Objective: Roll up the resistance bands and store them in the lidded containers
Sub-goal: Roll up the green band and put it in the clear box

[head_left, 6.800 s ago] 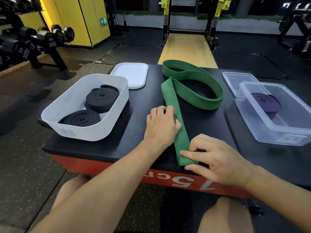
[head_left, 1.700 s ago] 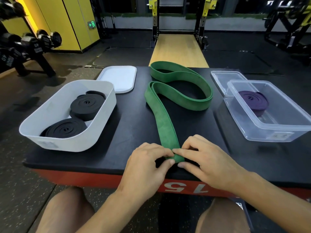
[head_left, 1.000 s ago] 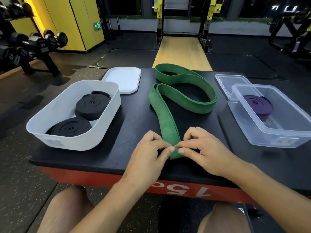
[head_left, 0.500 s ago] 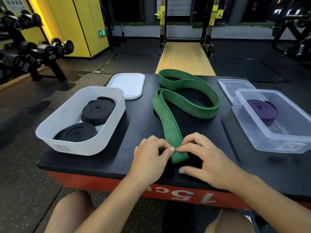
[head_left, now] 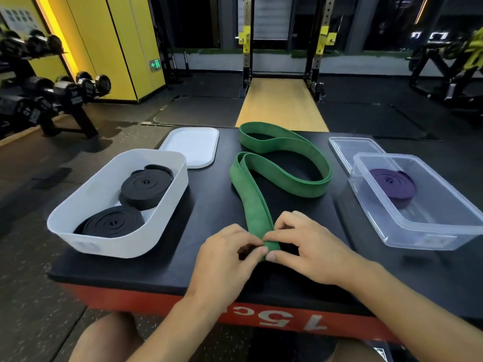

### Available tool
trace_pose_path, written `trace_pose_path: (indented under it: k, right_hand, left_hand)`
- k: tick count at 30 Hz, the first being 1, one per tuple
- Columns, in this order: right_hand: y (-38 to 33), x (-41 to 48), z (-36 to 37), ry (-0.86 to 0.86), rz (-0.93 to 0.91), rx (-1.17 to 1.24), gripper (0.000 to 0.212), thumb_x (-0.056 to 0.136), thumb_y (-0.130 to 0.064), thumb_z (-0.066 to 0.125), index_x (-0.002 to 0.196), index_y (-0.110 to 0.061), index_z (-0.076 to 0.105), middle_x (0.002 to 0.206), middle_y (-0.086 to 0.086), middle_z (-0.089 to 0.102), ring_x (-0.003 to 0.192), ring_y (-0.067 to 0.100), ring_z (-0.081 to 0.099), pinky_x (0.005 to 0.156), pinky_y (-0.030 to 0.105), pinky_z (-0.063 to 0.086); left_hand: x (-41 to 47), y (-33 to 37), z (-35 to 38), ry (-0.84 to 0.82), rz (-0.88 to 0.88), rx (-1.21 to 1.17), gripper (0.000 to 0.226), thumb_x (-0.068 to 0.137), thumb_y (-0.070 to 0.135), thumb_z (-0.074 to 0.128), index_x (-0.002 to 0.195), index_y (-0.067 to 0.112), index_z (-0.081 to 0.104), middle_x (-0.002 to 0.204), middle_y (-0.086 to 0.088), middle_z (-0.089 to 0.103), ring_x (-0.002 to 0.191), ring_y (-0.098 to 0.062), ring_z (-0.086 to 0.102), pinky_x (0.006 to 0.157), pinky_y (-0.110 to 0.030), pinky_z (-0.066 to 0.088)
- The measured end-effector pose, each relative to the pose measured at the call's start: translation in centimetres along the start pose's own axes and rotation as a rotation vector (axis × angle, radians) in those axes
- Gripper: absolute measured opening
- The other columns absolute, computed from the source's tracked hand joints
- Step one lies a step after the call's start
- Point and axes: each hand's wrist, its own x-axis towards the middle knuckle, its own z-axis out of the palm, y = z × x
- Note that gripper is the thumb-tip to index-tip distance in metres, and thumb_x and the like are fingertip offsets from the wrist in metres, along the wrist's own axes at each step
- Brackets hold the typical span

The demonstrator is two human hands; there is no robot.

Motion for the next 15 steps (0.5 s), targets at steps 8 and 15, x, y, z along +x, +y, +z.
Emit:
trace_pose_path:
  k: [8,15]
  right_hand:
    - [0.0,-0.8,1.3,0.028,0.049,0.163,0.056,0.089,-0.05,0.07,0.142,-0.04,0.055,0.111,-0.023,0.052,0.107,0.01,0.051,0.095,0.031,0.046]
    - [-0.1,0.9,0.9,-0.011,0.047,0.136,0.036,0.093,-0.053,0.063,0.125,-0.037,0.067,0.117,-0.026,0.048,0.114,0.005,0.045,0.103,0.027,0.037]
  left_hand:
    - [0.8,-0.7,-0.4,-0.095,-0.126,-0.109,0.007,0.091,0.042,0.076,0.084,0.039,0.073,0.091,0.023,0.066,0.1,0.0,0.054,0.09,-0.033,0.046]
    - [1.2,-0.9,-0.9,-0.077,-0.188,-0.057,0.013,0.095,0.048,0.07,0.084,0.043,0.074,0.087,0.014,0.061,0.097,-0.003,0.051,0.09,-0.033,0.045]
